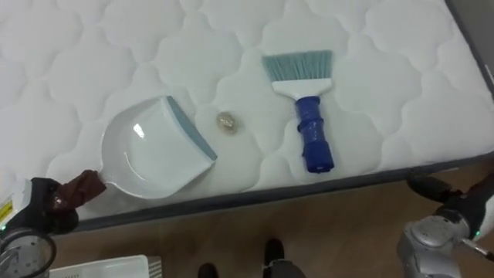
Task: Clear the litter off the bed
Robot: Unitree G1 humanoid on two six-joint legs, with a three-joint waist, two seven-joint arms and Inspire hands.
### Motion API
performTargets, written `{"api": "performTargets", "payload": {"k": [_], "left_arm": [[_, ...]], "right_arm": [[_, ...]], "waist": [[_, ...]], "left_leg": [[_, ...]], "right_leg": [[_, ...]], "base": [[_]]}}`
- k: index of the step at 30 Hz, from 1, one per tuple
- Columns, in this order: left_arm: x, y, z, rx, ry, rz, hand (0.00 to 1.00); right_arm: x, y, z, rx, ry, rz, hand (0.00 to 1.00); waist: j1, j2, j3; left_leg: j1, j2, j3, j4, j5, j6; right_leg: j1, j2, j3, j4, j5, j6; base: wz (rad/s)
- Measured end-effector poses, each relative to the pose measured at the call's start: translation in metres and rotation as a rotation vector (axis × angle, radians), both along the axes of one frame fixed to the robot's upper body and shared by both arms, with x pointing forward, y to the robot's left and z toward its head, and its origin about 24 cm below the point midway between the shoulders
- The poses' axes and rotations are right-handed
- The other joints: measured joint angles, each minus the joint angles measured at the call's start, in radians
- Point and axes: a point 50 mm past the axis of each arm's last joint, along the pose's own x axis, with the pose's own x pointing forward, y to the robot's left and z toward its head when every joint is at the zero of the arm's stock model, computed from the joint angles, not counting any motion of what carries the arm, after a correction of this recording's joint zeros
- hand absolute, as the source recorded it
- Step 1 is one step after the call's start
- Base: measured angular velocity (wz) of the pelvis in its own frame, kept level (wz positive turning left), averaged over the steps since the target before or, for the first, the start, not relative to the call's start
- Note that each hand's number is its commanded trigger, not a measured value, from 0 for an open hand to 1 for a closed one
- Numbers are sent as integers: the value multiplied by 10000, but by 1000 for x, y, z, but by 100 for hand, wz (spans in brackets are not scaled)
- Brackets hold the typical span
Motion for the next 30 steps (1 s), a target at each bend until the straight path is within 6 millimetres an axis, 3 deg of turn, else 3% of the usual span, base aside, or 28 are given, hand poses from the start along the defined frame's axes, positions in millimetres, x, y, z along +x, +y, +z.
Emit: {"api": "performTargets", "payload": {"k": [8, 14, 20, 30], "left_arm": [[18, -6, 7, -348, -113, -321, 100], [26, -9, 10, -538, 14, -554, 100], [30, -10, 11, -746, 229, -744, 100], [38, -13, 15, -907, 379, -941, 100]], "right_arm": [[32, 25, 18, -414, -811, 1519, 0], [39, 34, 21, -714, -699, 2649, 0], [48, 51, 18, -706, -343, 4334, 0], [50, 60, 13, -574, 186, 5648, 0]], "waist": [[210, 127, 157], [415, 152, 265], [508, 187, 303], [679, 161, 324]], "left_leg": [[-200, -52, -57, -11, 3, 3], [-230, -51, -138, -8, 2, 2], [-268, -37, -149, -8, 4, 3], [-346, -50, -180, -6, 6, 6]], "right_leg": [[-259, -85, -58, 160, -14, -19], [-241, -77, -102, 125, -16, -15], [-234, -69, -145, 39, -18, -11], [-237, -193, -287, 31, -72, 8]], "base": [[3], [2], [0], [3]]}}
